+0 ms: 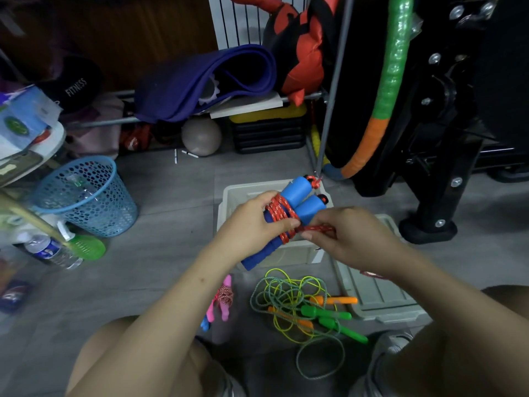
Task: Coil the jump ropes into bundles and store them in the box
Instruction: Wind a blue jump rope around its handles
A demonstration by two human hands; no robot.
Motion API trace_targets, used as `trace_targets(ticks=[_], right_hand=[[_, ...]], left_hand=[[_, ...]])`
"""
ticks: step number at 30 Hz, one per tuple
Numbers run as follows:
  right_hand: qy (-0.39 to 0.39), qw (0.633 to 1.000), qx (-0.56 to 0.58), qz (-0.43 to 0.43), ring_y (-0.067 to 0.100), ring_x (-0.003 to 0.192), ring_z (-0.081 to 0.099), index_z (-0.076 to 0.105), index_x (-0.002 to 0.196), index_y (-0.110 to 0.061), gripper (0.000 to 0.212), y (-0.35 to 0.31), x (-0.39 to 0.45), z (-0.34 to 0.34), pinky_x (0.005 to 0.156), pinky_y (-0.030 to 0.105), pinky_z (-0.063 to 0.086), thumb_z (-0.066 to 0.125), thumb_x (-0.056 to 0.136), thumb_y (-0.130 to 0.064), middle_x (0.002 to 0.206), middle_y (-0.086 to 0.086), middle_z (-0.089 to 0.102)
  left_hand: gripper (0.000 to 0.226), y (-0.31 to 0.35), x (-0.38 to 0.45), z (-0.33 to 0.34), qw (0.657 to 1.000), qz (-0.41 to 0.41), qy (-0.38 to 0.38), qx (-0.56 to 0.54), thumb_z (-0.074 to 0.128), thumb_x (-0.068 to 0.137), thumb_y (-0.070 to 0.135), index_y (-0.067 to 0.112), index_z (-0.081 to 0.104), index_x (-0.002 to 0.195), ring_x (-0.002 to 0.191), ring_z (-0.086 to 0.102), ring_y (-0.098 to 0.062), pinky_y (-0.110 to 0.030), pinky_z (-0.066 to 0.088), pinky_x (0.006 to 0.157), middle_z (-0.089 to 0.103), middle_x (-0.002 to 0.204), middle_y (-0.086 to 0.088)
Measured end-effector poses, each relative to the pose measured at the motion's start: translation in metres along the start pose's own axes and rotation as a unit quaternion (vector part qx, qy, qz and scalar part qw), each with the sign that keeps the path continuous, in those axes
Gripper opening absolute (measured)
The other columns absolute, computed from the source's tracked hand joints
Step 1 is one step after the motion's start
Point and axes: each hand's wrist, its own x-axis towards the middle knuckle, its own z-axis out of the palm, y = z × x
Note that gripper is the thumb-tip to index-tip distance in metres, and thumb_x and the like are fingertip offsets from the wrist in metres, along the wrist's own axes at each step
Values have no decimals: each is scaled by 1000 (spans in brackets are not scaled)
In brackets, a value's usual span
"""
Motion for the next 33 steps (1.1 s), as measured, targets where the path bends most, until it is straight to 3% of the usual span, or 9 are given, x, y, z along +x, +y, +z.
trace_targets(ticks=[3, 6, 8, 12, 15, 20, 26, 30, 33], right_hand=[[13, 998, -50, -27, 28, 77, 61, 65, 88, -16, 29, -1, 4, -1, 60, 29, 33, 62, 86, -44, 78, 3, 64], [55, 989, -115, -81, 24, 65, 64, 65, 73, -19, 34, 1, 8, -6, 54, 25, 36, 76, 65, -50, 68, -1, 65], [55, 994, -89, -29, 18, 65, 61, 63, 72, -24, 35, -2, 13, -18, 58, 28, 44, 78, 60, -54, 64, -8, 61], [-29, 994, 105, 19, 3, 56, 51, 55, 63, -30, 29, 9, 22, -32, 57, 23, 41, 79, 61, -46, 54, -13, 53], [-153, 917, 369, 11, 2, 52, 44, 58, 66, -26, 31, 18, 23, -27, 51, 14, 36, 79, 63, -48, 56, -9, 54], [-239, 801, 549, 25, 5, 62, 54, 63, 82, -20, 41, 25, 17, -24, 57, 16, 44, 71, 69, -58, 73, -5, 59], [-220, 777, 584, 86, 21, 103, 66, 71, 106, -20, 78, 20, 10, -21, 79, 26, 53, 56, 60, -81, 108, 6, 70], [-176, 756, 622, 104, 20, 104, 65, 62, 115, -11, 82, 15, 8, -13, 82, 28, 53, 77, 55, -65, 111, 7, 69], [-173, 750, 627, 120, 23, 99, 66, 62, 113, -13, 80, 11, 7, -11, 80, 30, 55, 88, 47, -51, 108, 10, 69]], left_hand=[[45, 5, -3, 1, 996, 18, -61, 66, 68, 63, 65, 42, 52, 98, 74, 62, -9, -40, 53, 76, 65, 81, 9], [54, 11, -7, -2, 985, 40, -125, 114, 64, 58, 72, 43, 53, 103, 83, 62, -8, -37, 52, 79, 65, 88, 12], [55, 17, -11, -1, 971, 49, -187, 142, 72, 63, 64, 38, 55, 109, 87, 62, -9, -36, 51, 82, 65, 92, 13], [41, 30, -20, 4, 962, 50, -266, 34, 81, 71, 37, 29, 61, 106, 91, 64, -2, -27, 49, 90, 70, 98, 11], [39, 33, -26, 1, 949, 50, -306, -64, 81, 74, 18, 21, 63, 108, 96, 64, -5, -27, 50, 93, 71, 104, 4], [48, 27, -30, -11, 939, 64, -301, -150, 78, 72, 1, 16, 62, 115, 102, 63, -11, -26, 50, 91, 68, 113, -9], [49, 12, -28, -18, 947, 35, -247, -202, 79, 69, 20, 19, 61, 115, 99, 63, -7, -22, 48, 86, 69, 107, 7], [89, 6, -24, -16, 955, 23, -213, -203, 79, 73, 36, 34, 28, 146, 120, 54, -5, -26, 43, 99, 56, 128, 26], [86, 5, -24, -14, 954, 22, -206, -218, 75, 78, 36, 44, 22, 145, 122, 51, -3, -24, 42, 99, 52, 129, 32]])
